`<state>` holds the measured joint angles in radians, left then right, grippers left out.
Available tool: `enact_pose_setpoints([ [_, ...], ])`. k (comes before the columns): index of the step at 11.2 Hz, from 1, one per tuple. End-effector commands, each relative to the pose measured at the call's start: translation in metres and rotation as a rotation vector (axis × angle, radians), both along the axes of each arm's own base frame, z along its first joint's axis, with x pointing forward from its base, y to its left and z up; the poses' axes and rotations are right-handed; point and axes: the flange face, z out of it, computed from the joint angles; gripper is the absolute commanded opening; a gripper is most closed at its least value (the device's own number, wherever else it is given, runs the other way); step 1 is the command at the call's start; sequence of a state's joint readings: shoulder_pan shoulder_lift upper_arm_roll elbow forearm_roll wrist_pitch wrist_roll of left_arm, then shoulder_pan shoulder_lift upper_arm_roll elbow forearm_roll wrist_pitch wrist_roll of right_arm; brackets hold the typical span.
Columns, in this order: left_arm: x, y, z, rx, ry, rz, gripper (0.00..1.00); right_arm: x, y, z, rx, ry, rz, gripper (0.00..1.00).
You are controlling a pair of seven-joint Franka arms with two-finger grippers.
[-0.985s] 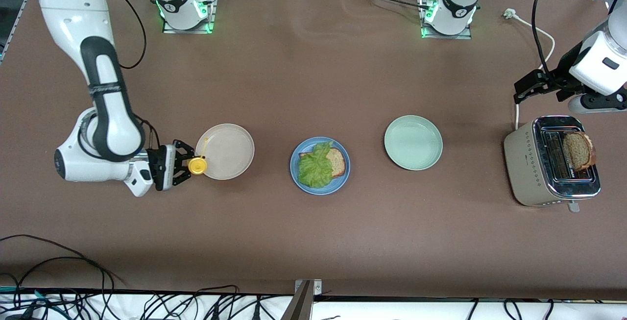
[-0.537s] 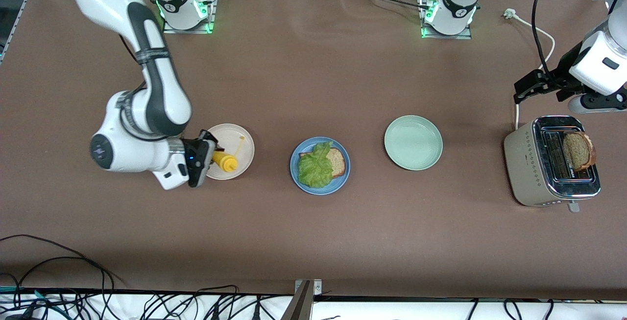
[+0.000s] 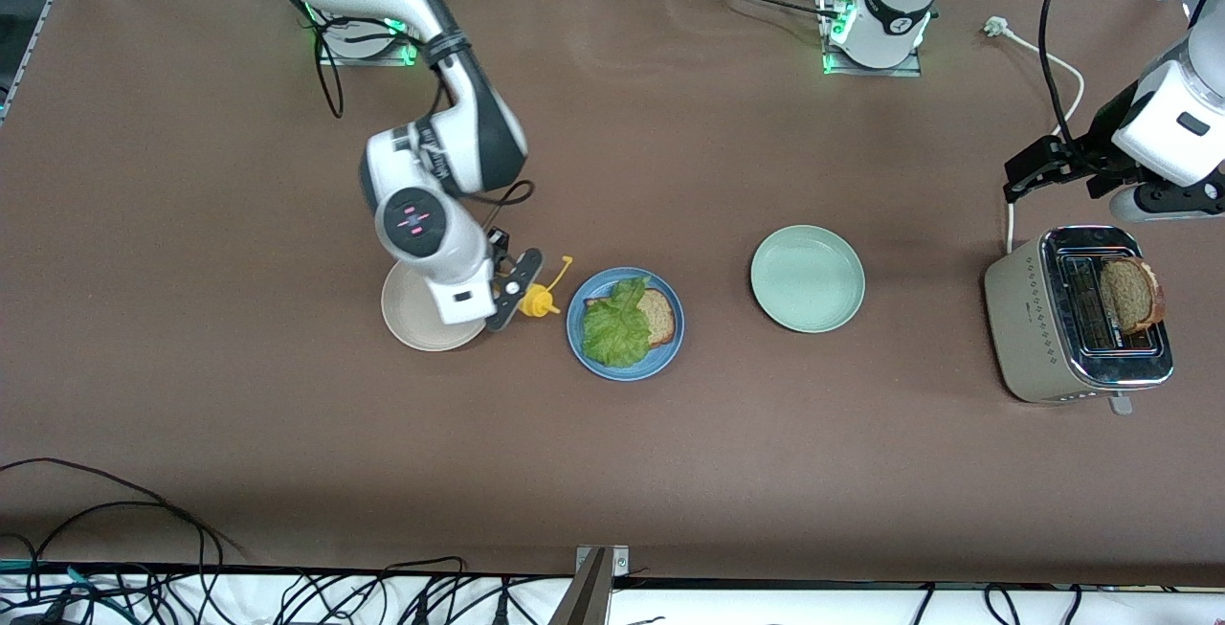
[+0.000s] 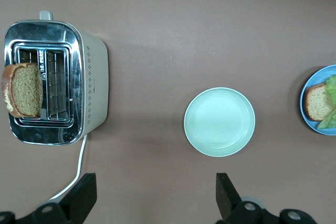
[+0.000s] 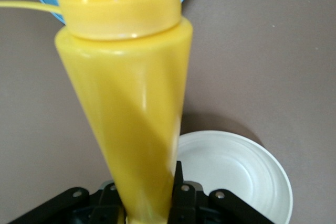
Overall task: Make sandwich in blue plate with both arms
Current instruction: 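Lift the mustard bottle and carry it over the blue plate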
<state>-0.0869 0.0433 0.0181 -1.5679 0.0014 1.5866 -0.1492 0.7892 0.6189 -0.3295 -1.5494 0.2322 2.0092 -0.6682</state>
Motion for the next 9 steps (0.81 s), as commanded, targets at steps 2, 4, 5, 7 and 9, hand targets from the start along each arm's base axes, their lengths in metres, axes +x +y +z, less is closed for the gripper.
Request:
enact_pose_setpoints([
  [2,-0.003,0.001,0.005,-0.015,-0.011,-0.011,1.00,-0.034,0.054,-0.024,-0.265,-0.147,0.127,0.00],
  [4,-0.003,0.002,0.005,-0.015,-0.011,-0.009,1.00,-0.045,0.073,-0.045,-0.350,-0.231,0.181,0.00],
  [5,-0.003,0.002,0.005,-0.015,-0.011,-0.009,1.00,-0.053,0.084,-0.052,-0.371,-0.251,0.190,0.00],
  [7,-0.003,0.002,0.004,-0.015,-0.010,-0.009,1.00,-0.065,0.097,-0.063,-0.391,-0.260,0.207,0.00],
  [9,-0.003,0.002,0.004,-0.015,-0.010,-0.009,1.00,-0.071,0.102,-0.075,-0.455,-0.307,0.240,0.00],
])
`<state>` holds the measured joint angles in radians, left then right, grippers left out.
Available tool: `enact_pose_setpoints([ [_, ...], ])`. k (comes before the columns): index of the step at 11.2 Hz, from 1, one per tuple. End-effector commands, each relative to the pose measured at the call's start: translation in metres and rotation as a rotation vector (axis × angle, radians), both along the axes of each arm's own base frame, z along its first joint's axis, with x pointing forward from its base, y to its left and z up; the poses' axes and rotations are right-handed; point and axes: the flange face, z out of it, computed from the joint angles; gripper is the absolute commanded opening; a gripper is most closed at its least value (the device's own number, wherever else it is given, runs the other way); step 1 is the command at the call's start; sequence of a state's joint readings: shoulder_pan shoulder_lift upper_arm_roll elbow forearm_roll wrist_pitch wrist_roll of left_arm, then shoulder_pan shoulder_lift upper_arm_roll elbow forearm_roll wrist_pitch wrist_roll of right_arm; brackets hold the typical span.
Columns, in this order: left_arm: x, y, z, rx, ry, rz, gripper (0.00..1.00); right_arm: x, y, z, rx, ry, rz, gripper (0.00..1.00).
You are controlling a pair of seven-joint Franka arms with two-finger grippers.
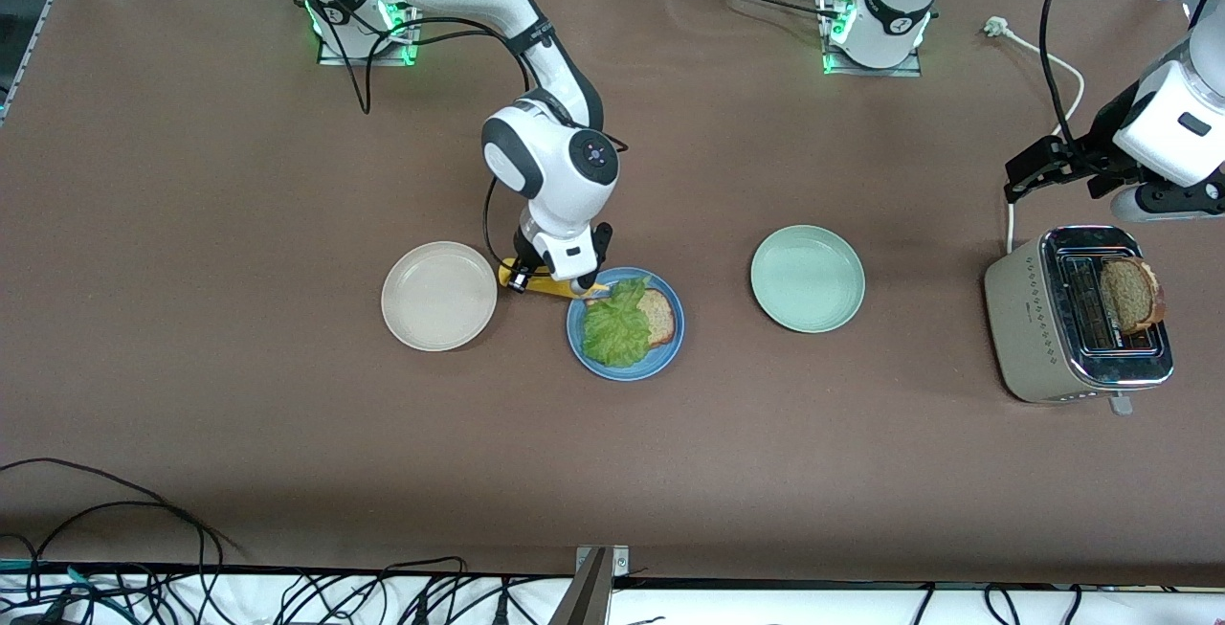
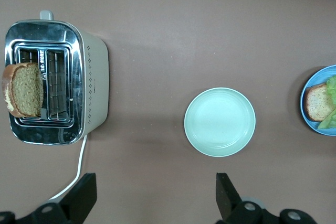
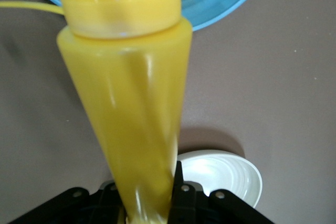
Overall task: Make sandwich in blue plate with both arms
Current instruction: 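Tilt the mustard bottle nozzle over the lettuce with the right gripper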
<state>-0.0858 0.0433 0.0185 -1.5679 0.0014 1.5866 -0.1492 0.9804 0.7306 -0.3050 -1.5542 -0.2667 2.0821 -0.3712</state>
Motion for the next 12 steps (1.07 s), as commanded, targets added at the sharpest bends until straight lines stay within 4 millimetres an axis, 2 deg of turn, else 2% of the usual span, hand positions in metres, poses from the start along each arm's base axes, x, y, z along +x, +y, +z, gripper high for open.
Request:
enact_pose_setpoints([
  [1,-0.004,0.001,0.004,-0.015,-0.010,-0.011,1.00,-0.005,0.008,-0.012,-0.083,-0.108,0.027,0.00],
  [5,-0.004,0.002,0.005,-0.015,-0.011,-0.009,1.00,-0.002,0.003,-0.019,-0.085,-0.131,0.043,0.00],
  [8,-0.004,0.002,0.005,-0.015,-0.011,-0.011,1.00,0.000,-0.018,-0.037,-0.089,-0.143,0.095,0.00],
  [10,-0.003,0.002,0.004,-0.015,-0.010,-0.011,1.00,0.007,-0.026,-0.037,-0.090,-0.150,0.103,0.00],
  [12,-0.003,0.002,0.004,-0.015,-0.010,-0.011,1.00,0.020,-0.036,-0.020,-0.063,-0.157,0.070,0.00],
])
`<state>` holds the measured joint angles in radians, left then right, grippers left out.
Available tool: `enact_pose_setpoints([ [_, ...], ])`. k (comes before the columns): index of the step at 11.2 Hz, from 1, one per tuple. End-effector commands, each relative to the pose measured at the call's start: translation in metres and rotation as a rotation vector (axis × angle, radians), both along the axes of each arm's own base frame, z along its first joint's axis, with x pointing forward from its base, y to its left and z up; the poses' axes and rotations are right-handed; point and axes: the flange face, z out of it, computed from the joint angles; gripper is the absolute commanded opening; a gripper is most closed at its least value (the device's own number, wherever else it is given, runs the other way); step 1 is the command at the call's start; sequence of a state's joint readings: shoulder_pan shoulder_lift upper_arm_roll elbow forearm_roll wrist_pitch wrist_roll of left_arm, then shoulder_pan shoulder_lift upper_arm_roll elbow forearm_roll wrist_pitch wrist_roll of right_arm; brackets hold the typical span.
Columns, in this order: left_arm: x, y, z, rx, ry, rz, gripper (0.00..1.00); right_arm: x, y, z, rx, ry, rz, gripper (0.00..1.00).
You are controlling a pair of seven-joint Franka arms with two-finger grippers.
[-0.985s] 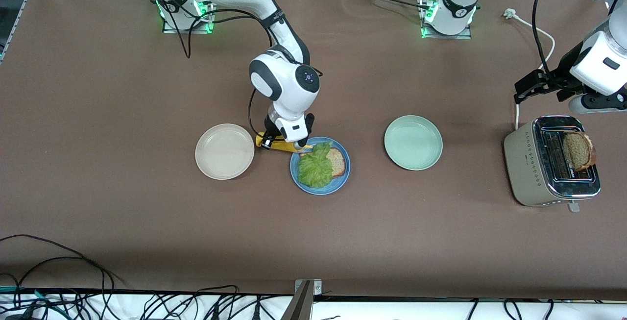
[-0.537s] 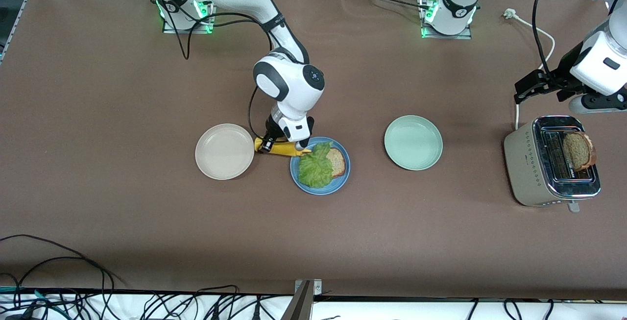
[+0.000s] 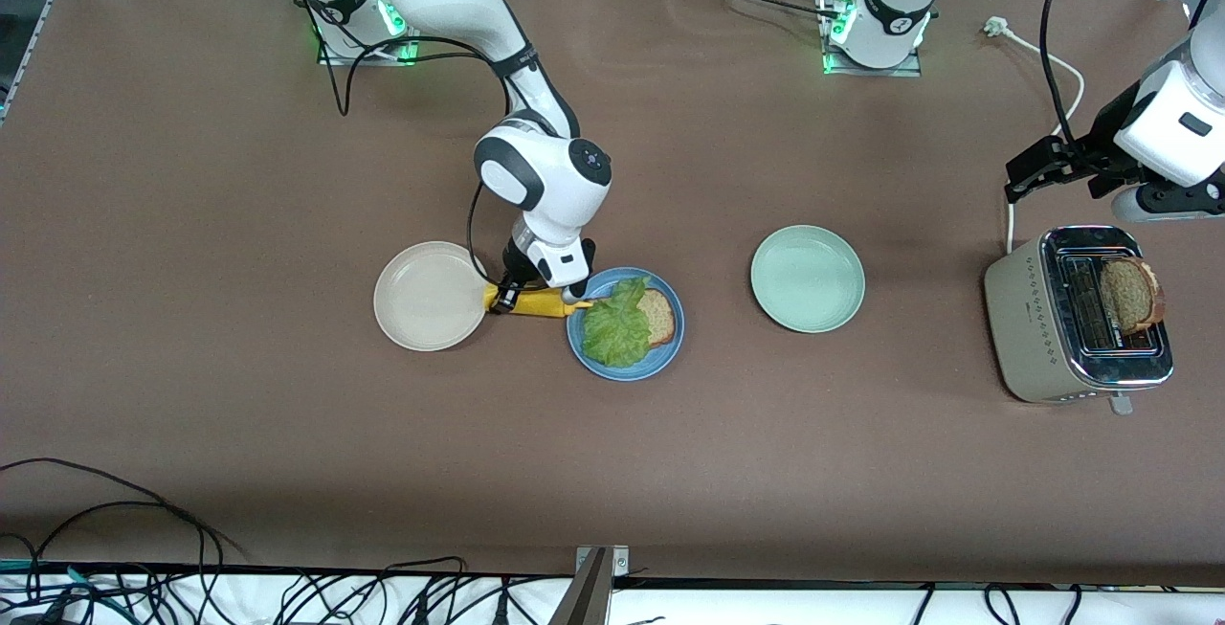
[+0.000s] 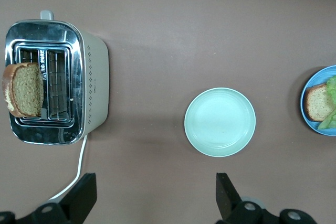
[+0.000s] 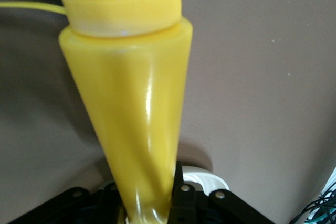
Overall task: Make sandwich in blue plate with both arms
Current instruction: 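Tilt the mustard bottle nozzle over the lettuce with the right gripper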
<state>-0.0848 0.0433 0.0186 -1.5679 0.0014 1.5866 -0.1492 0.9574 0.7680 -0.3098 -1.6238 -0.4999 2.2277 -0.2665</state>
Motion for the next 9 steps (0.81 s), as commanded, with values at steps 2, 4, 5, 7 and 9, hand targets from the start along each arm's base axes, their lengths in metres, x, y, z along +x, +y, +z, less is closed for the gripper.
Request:
enact_pose_setpoints([
  [2,-0.003,0.002,0.004,-0.015,-0.010,-0.010,1.00,0.011,-0.012,0.042,0.082,-0.006,-0.047,0.00],
  [4,-0.003,0.003,0.005,-0.015,-0.013,-0.010,1.00,0.018,-0.018,0.076,0.143,0.045,-0.064,0.00],
  [5,-0.003,0.003,0.004,-0.015,-0.012,-0.010,1.00,0.024,-0.028,0.096,0.191,0.076,-0.091,0.00],
  [7,0.000,0.005,0.003,-0.015,-0.022,-0.009,1.00,0.036,-0.053,0.134,0.305,0.157,-0.154,0.00],
  [9,0.002,0.006,0.000,-0.015,-0.019,-0.006,1.00,0.050,-0.086,0.168,0.433,0.221,-0.207,0.00],
])
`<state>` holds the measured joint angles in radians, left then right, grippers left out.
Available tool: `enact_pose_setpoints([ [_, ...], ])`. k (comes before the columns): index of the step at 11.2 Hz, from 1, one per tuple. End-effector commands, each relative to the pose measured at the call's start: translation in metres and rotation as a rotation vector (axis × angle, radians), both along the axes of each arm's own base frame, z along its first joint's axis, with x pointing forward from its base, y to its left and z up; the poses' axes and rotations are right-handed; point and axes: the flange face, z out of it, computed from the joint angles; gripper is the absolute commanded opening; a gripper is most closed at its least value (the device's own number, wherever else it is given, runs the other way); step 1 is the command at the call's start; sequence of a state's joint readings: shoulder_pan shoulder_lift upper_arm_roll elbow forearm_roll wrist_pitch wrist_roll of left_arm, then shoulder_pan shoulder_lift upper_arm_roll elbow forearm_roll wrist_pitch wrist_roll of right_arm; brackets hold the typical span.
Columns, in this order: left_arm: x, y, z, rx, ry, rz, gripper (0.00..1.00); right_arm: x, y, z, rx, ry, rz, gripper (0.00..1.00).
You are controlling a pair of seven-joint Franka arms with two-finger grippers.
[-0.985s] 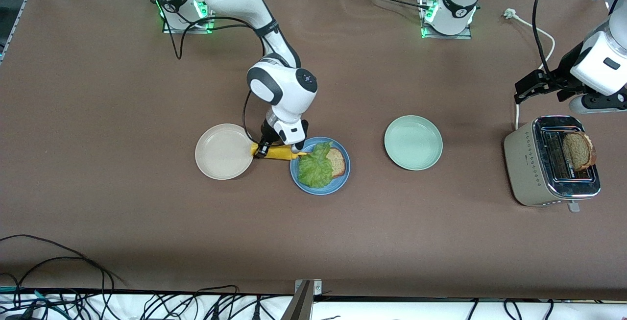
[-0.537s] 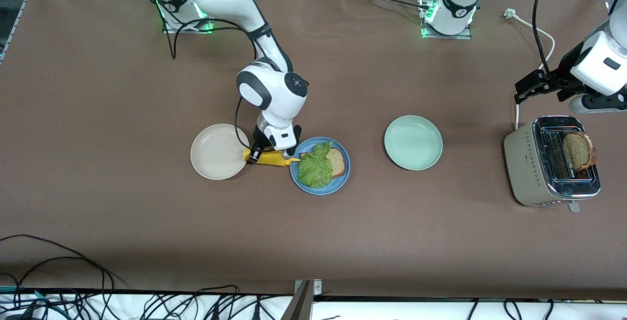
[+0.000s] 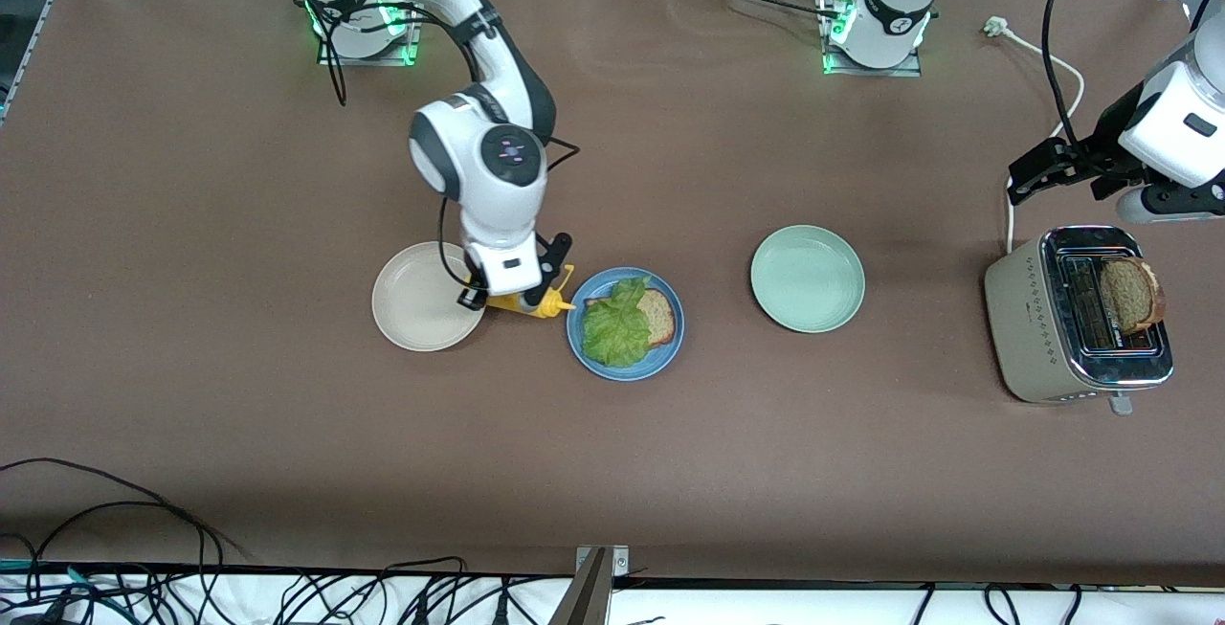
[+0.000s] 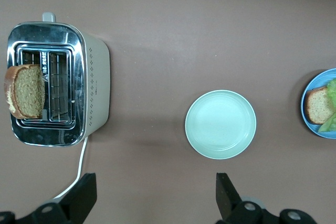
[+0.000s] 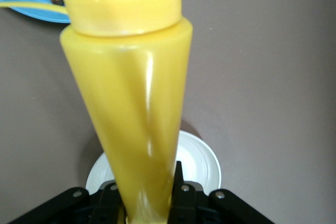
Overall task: Make sandwich in blue plate with both arms
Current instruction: 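Carry the mustard bottle back and set it upright on the table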
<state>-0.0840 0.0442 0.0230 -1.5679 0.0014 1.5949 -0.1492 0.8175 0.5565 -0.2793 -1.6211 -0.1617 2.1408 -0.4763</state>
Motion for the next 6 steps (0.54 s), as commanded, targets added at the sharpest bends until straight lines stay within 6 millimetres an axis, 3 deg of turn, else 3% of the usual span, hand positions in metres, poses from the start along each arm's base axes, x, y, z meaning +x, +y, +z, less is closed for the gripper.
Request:
enact_pose_setpoints([
  [1,0.001,0.004,0.000,-0.014,-0.012,-0.011,1.00,0.013,-0.052,0.051,0.190,0.118,-0.032,0.00],
  [3,0.005,0.004,-0.003,-0.012,-0.023,-0.011,1.00,0.023,-0.088,0.071,0.248,0.160,-0.016,0.00],
  [6,0.013,0.028,-0.011,-0.012,-0.031,0.032,1.00,0.044,-0.159,0.077,0.420,0.260,0.048,0.00],
])
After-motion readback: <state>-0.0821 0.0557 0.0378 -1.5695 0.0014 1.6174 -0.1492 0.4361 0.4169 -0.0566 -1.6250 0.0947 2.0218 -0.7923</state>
